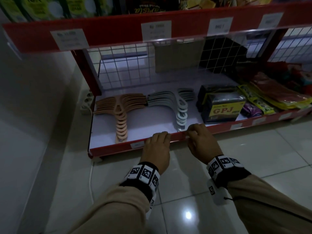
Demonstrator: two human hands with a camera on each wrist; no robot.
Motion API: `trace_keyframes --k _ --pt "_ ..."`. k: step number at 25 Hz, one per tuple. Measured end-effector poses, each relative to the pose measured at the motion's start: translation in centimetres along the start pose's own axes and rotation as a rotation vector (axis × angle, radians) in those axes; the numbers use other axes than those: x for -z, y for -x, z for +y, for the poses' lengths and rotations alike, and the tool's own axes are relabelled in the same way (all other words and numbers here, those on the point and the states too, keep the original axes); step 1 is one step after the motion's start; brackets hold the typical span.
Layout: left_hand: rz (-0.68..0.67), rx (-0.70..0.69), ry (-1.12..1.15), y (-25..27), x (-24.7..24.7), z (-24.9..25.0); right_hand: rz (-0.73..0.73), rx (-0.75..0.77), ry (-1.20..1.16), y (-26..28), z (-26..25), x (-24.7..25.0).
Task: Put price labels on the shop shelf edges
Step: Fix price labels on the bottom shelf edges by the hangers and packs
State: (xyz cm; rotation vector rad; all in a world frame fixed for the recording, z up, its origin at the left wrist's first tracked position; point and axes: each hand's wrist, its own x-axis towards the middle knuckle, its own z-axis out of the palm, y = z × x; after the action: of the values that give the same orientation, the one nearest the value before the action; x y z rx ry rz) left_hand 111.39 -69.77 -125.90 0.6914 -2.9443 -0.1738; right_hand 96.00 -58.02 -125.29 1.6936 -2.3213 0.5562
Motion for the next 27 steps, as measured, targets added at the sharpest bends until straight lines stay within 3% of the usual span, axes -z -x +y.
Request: trace_keyframes --k 5,9,16,23,27 --pt "-0.005 -0.02 -0.035 0.2 -0.5 -0.1 0.063 0.031 0.073 1.3 0.2 -0.6" --pt "-0.01 -0.005 -0.044 0.3 -0.6 0.3 0.011 -0.049 0.169 2.4 0.0 -1.2" --pt "0.076 -0.024 0.01 0.7 -0.6 1.6 -0.039 -0.204 0.074 0.8 -0.9 -0.9" --pt "0.098 0.012 -0.015 -0.1 -0.6 3.1 -0.073 -0.12 0.034 0.8 0.7 -0.5" --pt "0.087 0.028 -0.03 -1.0 -0.2 3.7 0.006 -0.096 -0.063 1.2 1.9 -0.7"
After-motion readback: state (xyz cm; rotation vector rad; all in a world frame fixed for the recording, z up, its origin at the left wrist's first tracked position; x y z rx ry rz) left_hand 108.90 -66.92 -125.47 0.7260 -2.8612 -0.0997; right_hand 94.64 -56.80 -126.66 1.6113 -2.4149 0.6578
